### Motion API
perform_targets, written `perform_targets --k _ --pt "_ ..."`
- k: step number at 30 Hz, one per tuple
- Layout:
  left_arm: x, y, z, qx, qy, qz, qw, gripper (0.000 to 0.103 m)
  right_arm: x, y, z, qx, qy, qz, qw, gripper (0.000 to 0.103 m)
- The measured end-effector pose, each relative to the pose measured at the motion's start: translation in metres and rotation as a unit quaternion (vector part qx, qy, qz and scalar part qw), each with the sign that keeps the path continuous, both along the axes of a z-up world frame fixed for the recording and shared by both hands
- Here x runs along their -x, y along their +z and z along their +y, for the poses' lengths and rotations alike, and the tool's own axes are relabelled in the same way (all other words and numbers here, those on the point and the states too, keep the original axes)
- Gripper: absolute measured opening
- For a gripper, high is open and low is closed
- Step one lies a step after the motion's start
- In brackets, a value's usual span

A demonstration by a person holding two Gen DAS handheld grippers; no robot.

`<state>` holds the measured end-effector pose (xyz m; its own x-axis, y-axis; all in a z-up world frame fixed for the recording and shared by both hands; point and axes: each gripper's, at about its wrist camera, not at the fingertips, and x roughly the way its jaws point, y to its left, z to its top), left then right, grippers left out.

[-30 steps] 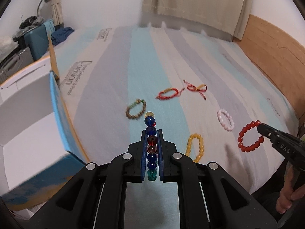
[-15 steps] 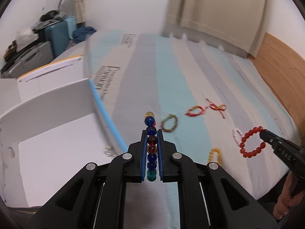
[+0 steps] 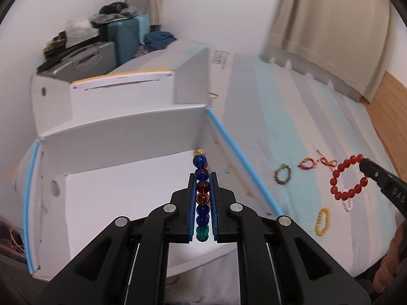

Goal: Organize jewelry
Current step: 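Carry both held bracelets into the white cardboard box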

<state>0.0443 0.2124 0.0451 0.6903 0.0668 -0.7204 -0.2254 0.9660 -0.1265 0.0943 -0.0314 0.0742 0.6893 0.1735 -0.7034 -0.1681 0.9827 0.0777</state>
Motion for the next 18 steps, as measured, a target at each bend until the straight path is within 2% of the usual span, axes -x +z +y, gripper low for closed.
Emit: perform_targets --k 9,18 --pt "0.022 -0.009 0.058 -0.001 0.047 0.013 0.9988 0.009 0.007 0.006 0.083 0.007 0.065 -0.005 0.998 0.013" --pt "0.033 -0.028 0.094 0.002 0.076 0.038 0.9963 0.009 0.009 -0.012 0.152 0.015 0.122 0.018 0.992 0.013"
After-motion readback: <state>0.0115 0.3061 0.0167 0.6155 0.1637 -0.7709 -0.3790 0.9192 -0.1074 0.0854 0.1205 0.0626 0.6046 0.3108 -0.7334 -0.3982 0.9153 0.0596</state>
